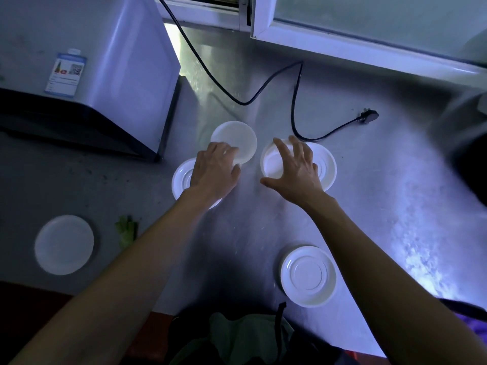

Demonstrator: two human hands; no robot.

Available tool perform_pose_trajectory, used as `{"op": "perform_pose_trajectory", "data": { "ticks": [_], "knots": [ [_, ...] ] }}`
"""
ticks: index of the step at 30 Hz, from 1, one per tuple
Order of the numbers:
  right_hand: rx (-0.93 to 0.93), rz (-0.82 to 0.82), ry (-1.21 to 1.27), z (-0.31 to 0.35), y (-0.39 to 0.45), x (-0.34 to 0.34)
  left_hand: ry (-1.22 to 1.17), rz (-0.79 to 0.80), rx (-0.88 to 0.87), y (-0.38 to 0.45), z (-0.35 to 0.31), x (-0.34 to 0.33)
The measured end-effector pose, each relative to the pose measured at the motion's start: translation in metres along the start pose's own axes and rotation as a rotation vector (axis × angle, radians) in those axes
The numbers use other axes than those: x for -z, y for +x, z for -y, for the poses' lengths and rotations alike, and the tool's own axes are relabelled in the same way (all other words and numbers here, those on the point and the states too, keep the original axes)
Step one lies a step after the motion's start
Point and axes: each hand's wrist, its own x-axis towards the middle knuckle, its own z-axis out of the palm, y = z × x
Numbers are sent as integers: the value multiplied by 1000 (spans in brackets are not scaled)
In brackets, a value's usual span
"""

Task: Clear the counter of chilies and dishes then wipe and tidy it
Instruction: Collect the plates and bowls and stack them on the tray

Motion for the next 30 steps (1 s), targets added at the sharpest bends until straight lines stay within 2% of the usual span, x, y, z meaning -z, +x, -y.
{"op": "perform_pose_trajectory", "data": {
  "ticks": [16, 23, 30],
  "knots": [
    [-187, -29, -15, 18, -9, -11, 150, 229, -169, 70, 15, -2],
    [-234, -77, 7, 29, -37, -6, 134, 219, -209, 58, 4, 11],
    [-217, -119, -7, 33, -67, 5, 133, 173, -215, 12, -7, 34]
  ]
}}
